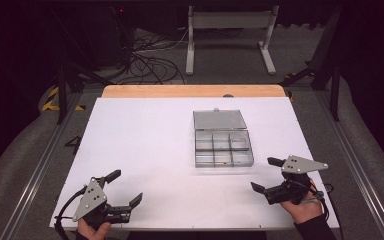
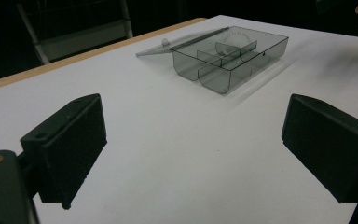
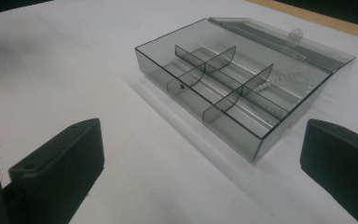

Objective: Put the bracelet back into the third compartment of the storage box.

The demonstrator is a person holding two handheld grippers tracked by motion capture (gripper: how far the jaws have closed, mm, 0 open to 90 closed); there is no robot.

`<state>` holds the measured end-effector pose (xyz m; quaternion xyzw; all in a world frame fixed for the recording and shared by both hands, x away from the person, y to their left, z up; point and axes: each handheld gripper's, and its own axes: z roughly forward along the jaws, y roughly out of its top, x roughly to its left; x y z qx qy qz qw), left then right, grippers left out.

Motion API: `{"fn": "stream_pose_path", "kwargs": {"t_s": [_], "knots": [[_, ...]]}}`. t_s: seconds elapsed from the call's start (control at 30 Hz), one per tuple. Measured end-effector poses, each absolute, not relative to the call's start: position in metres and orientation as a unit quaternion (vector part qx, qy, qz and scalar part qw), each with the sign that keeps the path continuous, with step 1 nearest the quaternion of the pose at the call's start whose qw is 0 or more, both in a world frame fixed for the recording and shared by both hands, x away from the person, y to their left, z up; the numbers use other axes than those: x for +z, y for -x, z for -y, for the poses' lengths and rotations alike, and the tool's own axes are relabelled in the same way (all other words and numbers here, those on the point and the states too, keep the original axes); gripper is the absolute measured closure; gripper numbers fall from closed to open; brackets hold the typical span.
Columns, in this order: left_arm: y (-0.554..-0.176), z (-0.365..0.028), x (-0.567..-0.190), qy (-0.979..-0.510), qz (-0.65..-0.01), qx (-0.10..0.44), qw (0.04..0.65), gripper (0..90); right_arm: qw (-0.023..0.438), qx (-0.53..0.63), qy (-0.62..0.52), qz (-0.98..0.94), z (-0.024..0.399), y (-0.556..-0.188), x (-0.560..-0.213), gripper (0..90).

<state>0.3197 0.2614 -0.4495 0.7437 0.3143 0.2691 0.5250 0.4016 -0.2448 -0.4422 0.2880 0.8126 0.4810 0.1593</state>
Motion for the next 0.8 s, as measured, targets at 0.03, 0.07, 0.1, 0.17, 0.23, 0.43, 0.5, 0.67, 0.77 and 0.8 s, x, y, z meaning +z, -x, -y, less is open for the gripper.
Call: {"fn": "stream_pose_path", "kwargs": {"t_s": [0.03, 0.07, 0.1, 0.17, 0.23, 0.43, 0.5, 0.67, 0.77, 0.8], "knots": [[-0.32, -0.261, -0.45, -0.744, -0.314, 0.269, 0.525, 7.1, 0.156, 0.483, -0.289, -0.812, 0.245, -0.401, -0.444, 0.1], [-0.32, -0.261, -0.45, -0.744, -0.314, 0.269, 0.525, 7.1, 0.154, 0.482, -0.29, -0.812, 0.245, -0.401, -0.446, 0.1], [-0.32, -0.261, -0.45, -0.744, -0.314, 0.268, 0.525, 7.1, 0.153, 0.481, -0.291, -0.813, 0.246, -0.401, -0.447, 0.1], [-0.32, -0.261, -0.45, -0.744, -0.314, 0.269, 0.525, 7.1, 0.149, 0.478, -0.293, -0.815, 0.246, -0.4, -0.451, 0.1], [-0.32, -0.261, -0.45, -0.745, -0.313, 0.269, 0.525, 7.1, 0.145, 0.475, -0.295, -0.816, 0.246, -0.4, -0.454, 0.1], [-0.32, -0.261, -0.449, -0.746, -0.313, 0.269, 0.524, 7.1, 0.138, 0.466, -0.301, -0.821, 0.247, -0.398, -0.463, 0.0], [-0.32, -0.261, -0.449, -0.746, -0.313, 0.268, 0.524, 7.1, 0.137, 0.466, -0.301, -0.821, 0.248, -0.397, -0.466, 0.0], [-0.32, -0.262, -0.449, -0.747, -0.31, 0.269, 0.523, 7.1, 0.132, 0.454, -0.306, -0.826, 0.248, -0.395, -0.474, 0.0], [-0.32, -0.262, -0.449, -0.747, -0.308, 0.271, 0.523, 7.2, 0.131, 0.443, -0.305, -0.833, 0.247, -0.393, -0.478, 0.0], [-0.32, -0.262, -0.449, -0.747, -0.309, 0.271, 0.523, 7.2, 0.13, 0.441, -0.305, -0.834, 0.247, -0.392, -0.48, 0.0]]}}
